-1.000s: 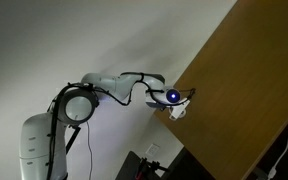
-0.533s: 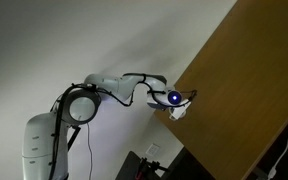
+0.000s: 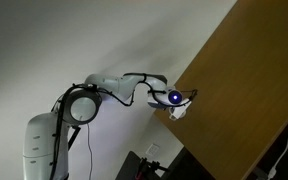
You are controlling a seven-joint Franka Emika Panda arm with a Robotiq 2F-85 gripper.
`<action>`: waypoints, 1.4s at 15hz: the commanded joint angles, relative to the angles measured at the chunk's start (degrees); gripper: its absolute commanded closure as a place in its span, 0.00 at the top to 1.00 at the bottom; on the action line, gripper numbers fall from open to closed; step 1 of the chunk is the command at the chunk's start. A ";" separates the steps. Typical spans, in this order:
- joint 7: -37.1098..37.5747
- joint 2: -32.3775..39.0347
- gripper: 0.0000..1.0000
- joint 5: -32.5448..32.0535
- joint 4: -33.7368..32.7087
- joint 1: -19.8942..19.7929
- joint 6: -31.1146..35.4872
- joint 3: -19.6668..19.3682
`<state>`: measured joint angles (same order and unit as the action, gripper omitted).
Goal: Remove the marker from the mug cup and place it on the table
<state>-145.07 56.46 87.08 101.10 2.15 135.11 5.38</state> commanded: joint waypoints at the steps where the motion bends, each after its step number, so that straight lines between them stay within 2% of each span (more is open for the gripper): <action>1: -1.18 0.10 0.69 2.06 -0.20 0.40 0.65 -0.35; 5: -1.24 -0.04 0.67 3.25 0.34 0.36 0.85 -0.63; 6: -1.67 -0.17 0.63 3.84 0.74 0.36 1.03 -0.68; 7: -1.76 -0.22 0.47 4.24 0.89 0.40 1.01 -0.79; 13: -2.62 -0.24 0.01 6.34 1.95 0.66 1.01 -1.14; 15: -2.99 -0.29 0.06 7.18 2.13 0.82 1.00 -1.22; 21: -6.51 -1.84 0.06 9.75 4.30 1.58 1.06 -1.31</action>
<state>-148.28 56.73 94.25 102.62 2.29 135.13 4.65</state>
